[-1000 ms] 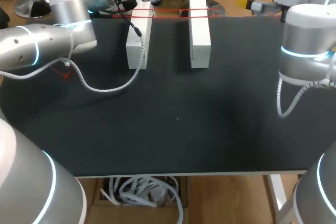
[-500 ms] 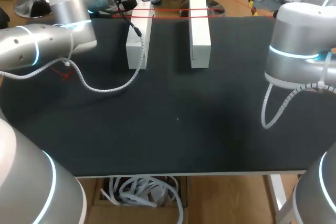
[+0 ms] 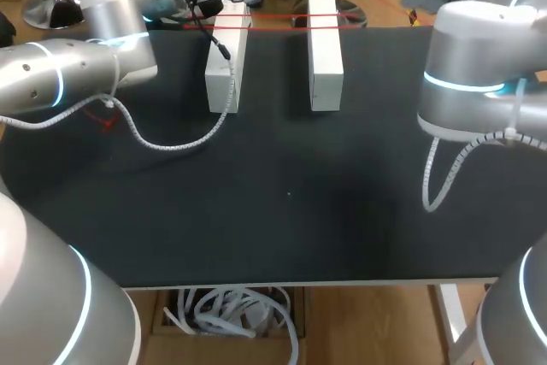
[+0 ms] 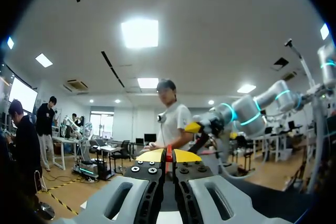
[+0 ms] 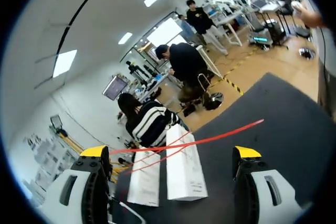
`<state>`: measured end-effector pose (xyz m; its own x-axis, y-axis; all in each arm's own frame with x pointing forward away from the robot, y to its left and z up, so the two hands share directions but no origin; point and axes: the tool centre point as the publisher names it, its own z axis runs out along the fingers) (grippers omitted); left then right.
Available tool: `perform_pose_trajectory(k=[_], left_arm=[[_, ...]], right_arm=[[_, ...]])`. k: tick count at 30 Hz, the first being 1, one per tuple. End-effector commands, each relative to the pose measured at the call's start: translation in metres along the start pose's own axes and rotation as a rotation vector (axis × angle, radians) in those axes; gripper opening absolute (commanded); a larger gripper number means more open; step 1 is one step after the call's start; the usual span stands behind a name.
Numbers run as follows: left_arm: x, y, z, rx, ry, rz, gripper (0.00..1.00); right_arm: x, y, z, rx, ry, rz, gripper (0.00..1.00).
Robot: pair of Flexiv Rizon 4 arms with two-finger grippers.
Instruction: Grab the tape and strap the tape.
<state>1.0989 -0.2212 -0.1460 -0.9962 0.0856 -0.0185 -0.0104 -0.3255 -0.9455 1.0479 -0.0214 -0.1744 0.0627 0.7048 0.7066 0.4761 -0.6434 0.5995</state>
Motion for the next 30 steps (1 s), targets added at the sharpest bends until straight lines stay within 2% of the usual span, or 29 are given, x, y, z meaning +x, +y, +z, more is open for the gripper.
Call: perform_pose_trajectory(k=[1,5,7,8,12,15,22,30], left_arm=[[0.001,-0.001,0.000,-0.001,-0.003,0.001,0.00],[0.001,-0.001,0.000,-0.001,-0.003,0.001,0.00],[0.001,-0.001,0.000,-0.001,-0.003,0.001,0.00],[0.001,-0.001,0.000,-0.001,-0.003,0.001,0.00],[0.001,-0.001,0.000,-0.001,-0.003,0.001,0.00],[0.001,-0.001,0.000,-0.001,-0.003,0.001,0.00],[0.001,-0.001,0.000,-0.001,-0.003,0.001,0.00],[0.001,-0.001,0.000,-0.001,-0.003,0.001,0.00]], right_arm=[[0.004,0.001,0.002,-0.050,0.001,0.428,1.00],[-0.006,0.003,0.000,-0.143,-0.030,0.653,1.00],[-0.013,0.005,-0.001,-0.175,-0.056,0.718,1.00],[-0.016,0.006,-0.001,-0.195,-0.054,0.780,1.00],[-0.023,0.014,0.005,-0.210,0.001,0.898,1.00],[-0.025,0.022,0.010,-0.225,0.037,0.922,1.00],[-0.034,0.031,0.015,-0.257,0.045,0.915,1.00],[-0.036,0.039,0.026,-0.233,0.065,0.854,1.00]])
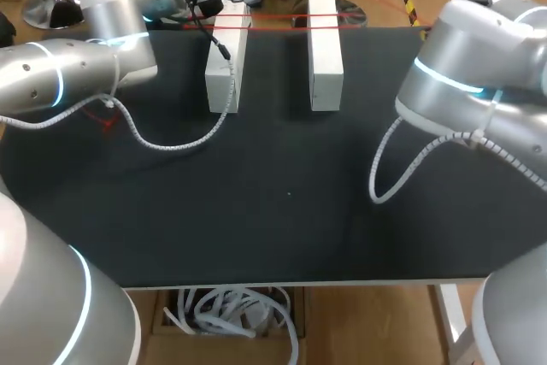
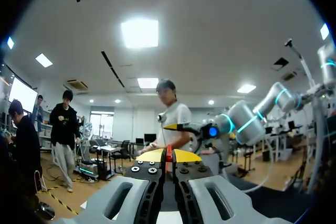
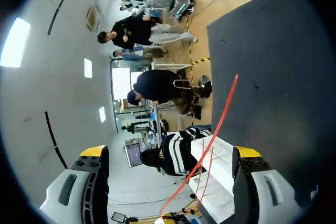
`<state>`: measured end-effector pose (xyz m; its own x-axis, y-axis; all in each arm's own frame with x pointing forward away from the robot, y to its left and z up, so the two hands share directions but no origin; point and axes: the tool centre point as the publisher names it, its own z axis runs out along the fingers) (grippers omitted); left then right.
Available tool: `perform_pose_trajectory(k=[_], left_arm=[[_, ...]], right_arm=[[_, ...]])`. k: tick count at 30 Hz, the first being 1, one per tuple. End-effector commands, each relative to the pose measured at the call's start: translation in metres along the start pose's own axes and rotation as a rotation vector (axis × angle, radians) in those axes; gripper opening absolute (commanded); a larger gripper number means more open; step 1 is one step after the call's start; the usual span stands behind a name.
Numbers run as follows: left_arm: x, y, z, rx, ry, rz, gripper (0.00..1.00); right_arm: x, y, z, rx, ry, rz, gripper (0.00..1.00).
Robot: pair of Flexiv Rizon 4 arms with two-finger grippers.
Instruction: Grab the tape and strap the tape.
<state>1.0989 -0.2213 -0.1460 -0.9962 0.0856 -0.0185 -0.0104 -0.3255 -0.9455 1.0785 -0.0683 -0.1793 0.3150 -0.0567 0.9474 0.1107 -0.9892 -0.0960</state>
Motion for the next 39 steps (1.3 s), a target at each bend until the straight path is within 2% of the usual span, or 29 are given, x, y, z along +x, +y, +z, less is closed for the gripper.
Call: perform_pose_trajectory(k=[1,27,39], left_arm=[[0.001,-0.001,0.000,-0.001,-0.003,0.001,0.00],[0.001,-0.001,0.000,-0.001,-0.003,0.001,0.00],[0.001,-0.001,0.000,-0.001,-0.003,0.001,0.00]], right_arm=[[-0.004,-0.002,0.012,-0.013,0.055,-0.017,1.00],[0.000,0.005,0.037,-0.004,0.080,-0.073,1.00],[-0.008,0.004,0.033,-0.007,0.066,-0.088,1.00]])
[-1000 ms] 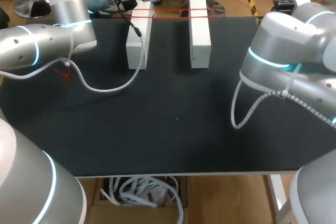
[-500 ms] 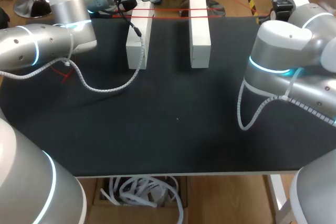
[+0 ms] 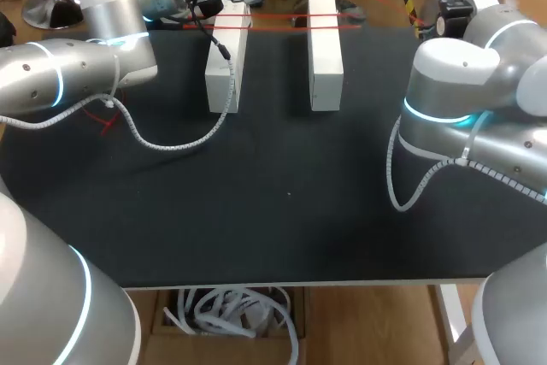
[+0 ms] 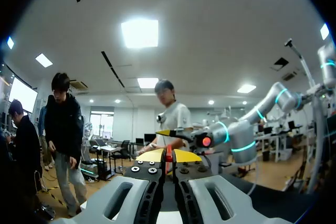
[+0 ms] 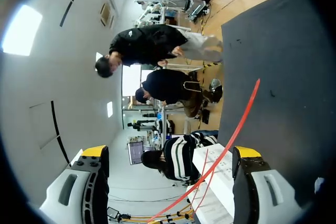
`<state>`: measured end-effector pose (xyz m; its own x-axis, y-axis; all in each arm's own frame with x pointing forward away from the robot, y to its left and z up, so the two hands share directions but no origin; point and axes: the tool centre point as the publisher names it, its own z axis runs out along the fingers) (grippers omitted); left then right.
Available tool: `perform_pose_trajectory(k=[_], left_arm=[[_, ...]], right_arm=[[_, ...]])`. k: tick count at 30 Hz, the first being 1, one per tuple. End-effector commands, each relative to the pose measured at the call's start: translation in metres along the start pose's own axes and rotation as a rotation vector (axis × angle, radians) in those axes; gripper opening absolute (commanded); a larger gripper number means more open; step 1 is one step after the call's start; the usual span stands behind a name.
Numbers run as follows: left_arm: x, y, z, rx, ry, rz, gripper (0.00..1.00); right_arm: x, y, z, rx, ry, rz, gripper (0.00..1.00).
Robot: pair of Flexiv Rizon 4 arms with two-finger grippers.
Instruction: Grab the tape and strap the tape.
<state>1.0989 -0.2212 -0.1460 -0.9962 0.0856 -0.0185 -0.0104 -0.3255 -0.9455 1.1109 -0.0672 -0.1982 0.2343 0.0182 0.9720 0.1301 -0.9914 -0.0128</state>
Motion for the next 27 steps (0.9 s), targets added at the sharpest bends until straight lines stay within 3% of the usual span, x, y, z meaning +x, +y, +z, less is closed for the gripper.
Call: perform_pose_trajectory(k=[1,5,11,12,13,18,27], left_arm=[[0.001,-0.001,0.000,-0.001,-0.003,0.001,0.00],[0.001,-0.001,0.000,-0.001,-0.003,0.001,0.00],[0.001,-0.001,0.000,-0.001,-0.003,0.001,0.00],[0.001,-0.001,0.000,-0.001,-0.003,0.001,0.00],[0.001,-0.001,0.000,-0.001,-0.003,0.001,0.00],[0.001,-0.001,0.000,-0.001,-0.003,0.001,0.00],[0.001,-0.001,0.000,-0.001,-0.003,0.001,0.00]], right_arm=[[0.000,0.000,-0.005,-0.003,-0.010,-0.004,1.00],[-0.003,0.004,-0.008,-0.011,-0.016,-0.008,1.00],[-0.007,0.008,-0.011,-0.024,-0.025,-0.014,0.62],[-0.007,0.008,-0.012,-0.025,-0.025,-0.015,0.47],[-0.007,0.009,-0.012,-0.027,-0.026,-0.015,0.43],[-0.009,0.010,-0.013,-0.030,-0.029,-0.021,0.38],[-0.009,0.015,-0.016,-0.039,-0.032,-0.029,0.43]])
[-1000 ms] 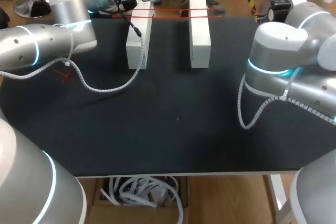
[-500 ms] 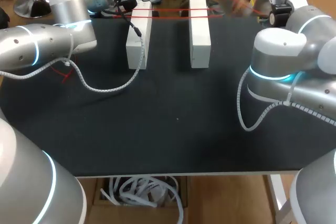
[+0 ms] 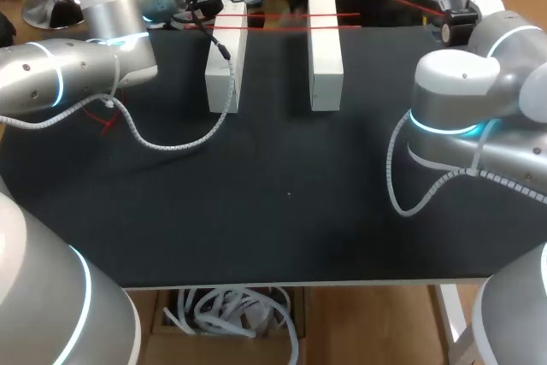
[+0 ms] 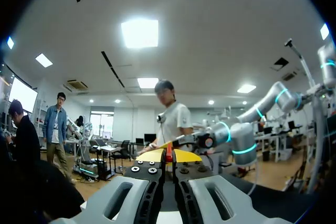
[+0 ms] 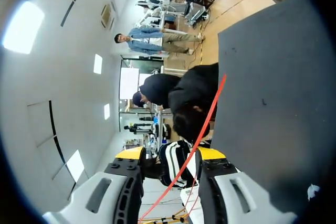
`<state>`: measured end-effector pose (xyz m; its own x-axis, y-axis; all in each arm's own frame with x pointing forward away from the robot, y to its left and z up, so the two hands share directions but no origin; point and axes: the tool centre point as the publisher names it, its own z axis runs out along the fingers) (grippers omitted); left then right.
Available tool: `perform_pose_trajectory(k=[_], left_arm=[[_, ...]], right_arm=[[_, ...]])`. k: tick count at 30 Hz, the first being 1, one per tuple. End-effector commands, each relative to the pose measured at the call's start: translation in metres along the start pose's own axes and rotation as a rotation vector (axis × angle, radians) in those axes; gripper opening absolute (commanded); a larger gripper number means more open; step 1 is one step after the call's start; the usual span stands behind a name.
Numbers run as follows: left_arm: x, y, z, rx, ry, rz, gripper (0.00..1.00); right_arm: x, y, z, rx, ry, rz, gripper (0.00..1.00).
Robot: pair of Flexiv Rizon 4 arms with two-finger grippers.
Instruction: Grab the tape and strap the tape.
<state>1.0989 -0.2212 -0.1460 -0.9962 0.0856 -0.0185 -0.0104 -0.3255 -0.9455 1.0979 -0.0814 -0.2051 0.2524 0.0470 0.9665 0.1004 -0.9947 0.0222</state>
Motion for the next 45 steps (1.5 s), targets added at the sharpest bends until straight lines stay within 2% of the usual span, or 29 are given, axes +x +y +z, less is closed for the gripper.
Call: perform_pose_trajectory(k=[1,30,45], left_arm=[[0.001,-0.001,0.000,-0.001,-0.003,0.001,0.00],[0.001,-0.001,0.000,-0.001,-0.003,0.001,0.00],[0.001,-0.001,0.000,-0.001,-0.003,0.001,0.00]], right_arm=[[0.000,0.004,-0.003,-0.003,-0.010,-0.003,0.41],[0.001,0.033,0.002,-0.054,0.006,-0.018,0.42],[0.001,0.036,0.008,-0.049,0.005,-0.027,0.42]])
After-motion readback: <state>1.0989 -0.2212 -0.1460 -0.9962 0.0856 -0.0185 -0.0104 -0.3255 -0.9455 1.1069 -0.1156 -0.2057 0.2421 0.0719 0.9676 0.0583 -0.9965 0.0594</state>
